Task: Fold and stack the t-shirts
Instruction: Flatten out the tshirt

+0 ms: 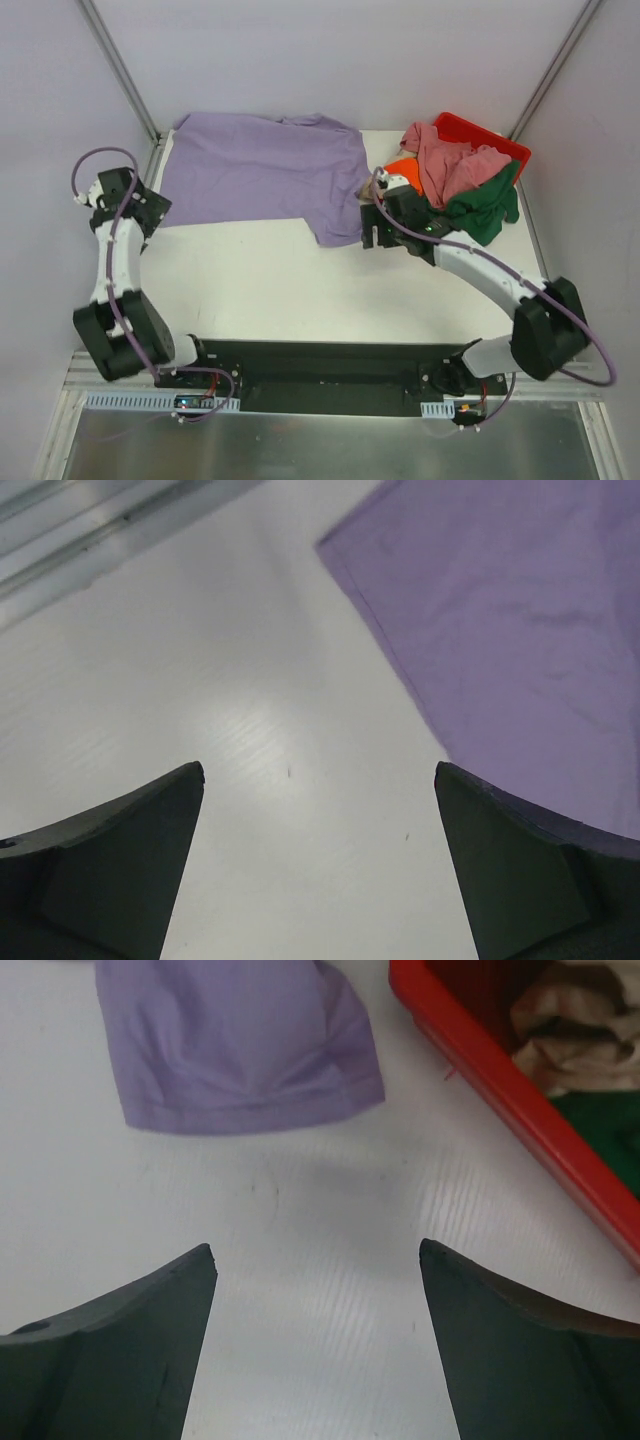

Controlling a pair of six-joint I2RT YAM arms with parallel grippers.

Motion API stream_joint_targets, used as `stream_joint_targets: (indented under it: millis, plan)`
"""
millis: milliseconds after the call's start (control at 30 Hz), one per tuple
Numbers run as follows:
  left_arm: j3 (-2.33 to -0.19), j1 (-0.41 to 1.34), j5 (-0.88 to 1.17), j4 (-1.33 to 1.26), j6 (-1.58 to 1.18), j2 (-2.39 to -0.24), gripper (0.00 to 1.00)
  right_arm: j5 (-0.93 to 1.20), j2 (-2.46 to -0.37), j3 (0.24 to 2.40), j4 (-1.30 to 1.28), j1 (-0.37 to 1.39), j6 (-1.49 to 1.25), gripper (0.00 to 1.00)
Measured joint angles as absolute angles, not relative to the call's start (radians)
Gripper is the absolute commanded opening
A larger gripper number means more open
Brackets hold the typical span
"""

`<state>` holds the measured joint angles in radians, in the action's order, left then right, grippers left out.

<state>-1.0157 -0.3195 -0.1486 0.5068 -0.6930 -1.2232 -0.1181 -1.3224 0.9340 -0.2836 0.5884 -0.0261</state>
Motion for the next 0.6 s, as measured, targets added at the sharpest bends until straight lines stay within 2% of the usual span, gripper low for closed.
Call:
stream_joint_targets:
  millis: [133,200,233,400,533,600]
  plan:
    - [-1.166,-0.455,-0.081,0.506,-0.69,-1.474,0.85,-0.192,-1.509,1.058,-0.244,0.602,-0.061,0.86]
    - [-1.272,-0.508,-0.015,0.491,-0.684,-1.653,0.71,-0.229,-1.604,1.113,-0.229,0.602,-0.073,0.86]
    - [-1.277,-0.511,-0.01,0.489,-0.684,-1.662,0.67,-0.23,-1.608,1.115,-0.228,0.602,-0.073,0.86]
    - [-1.401,-0.524,0.054,0.48,-0.669,-1.857,0.59,-0.266,-1.642,1.124,-0.227,0.602,-0.074,0.87]
    - [-1.442,-0.516,0.063,0.479,-0.661,-1.938,0.56,-0.278,-1.643,1.123,-0.211,0.602,-0.074,0.87]
    - [-1.453,-0.516,0.065,0.477,-0.657,-1.967,0.52,-0.281,-1.643,1.119,-0.203,0.602,-0.074,0.87]
